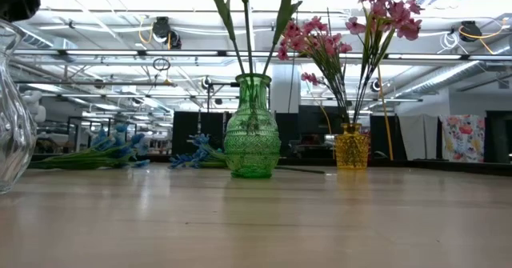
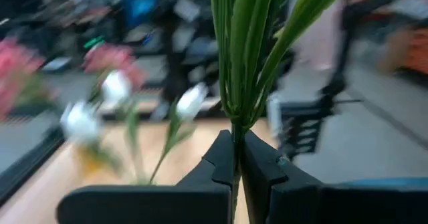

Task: Sort flowers into vase by color
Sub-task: Put the bottom blue flowers into the transparent vase

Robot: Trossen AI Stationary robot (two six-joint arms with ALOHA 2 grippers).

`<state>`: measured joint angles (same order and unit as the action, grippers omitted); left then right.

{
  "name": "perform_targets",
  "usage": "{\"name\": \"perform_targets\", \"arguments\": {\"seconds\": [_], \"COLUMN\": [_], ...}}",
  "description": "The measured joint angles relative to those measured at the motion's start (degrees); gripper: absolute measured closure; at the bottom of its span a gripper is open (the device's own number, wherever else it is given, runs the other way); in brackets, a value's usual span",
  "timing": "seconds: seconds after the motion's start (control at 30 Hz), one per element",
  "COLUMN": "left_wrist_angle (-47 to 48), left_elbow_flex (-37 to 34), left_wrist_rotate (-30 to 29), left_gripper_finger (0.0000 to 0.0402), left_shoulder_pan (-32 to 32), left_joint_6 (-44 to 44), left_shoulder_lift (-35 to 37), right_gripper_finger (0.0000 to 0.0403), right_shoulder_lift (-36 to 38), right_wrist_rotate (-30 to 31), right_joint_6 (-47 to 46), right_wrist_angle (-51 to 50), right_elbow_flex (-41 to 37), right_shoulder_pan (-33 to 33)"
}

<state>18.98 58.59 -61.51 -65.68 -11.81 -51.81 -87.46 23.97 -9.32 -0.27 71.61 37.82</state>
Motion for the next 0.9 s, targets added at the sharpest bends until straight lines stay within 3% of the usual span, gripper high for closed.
{"name": "perform_targets", "arguments": {"seconds": [0.07,0.17,0.33,0.53,0.7,0.9], "left_wrist_angle": [-5.8,-4.1,-1.1,-9.6,-22.9,-29.1], "left_elbow_flex": [0.1,0.1,-5.2,-15.9,-21.9,-24.2], "left_wrist_rotate": [4.2,6.6,7.2,7.4,7.2,6.0], "left_gripper_finger": [0.0392,0.0392,0.0392,0.0392,0.0392,0.0392], "left_shoulder_pan": [1.3,2.7,4.1,2.8,1.8,1.8], "left_joint_6": [8.4,11.1,2.5,-8.6,-8.0,-8.9], "left_shoulder_lift": [1.8,3.5,3.1,1.6,-2.6,-8.7], "right_gripper_finger": [0.0161,0.0161,0.0161,0.0161,0.0161,0.0161], "right_shoulder_lift": [0.0,0.0,0.0,0.0,0.0,0.0], "right_wrist_rotate": [0.0,0.0,0.0,0.0,0.0,0.0], "right_joint_6": [0.2,0.2,-0.3,-0.5,-0.4,-0.4], "right_wrist_angle": [0.0,0.0,-1.0,-2.0,-2.0,-1.8], "right_elbow_flex": [0.0,0.0,0.0,0.0,0.0,0.0], "right_shoulder_pan": [0.0,0.0,0.0,0.2,0.0,0.0]}}
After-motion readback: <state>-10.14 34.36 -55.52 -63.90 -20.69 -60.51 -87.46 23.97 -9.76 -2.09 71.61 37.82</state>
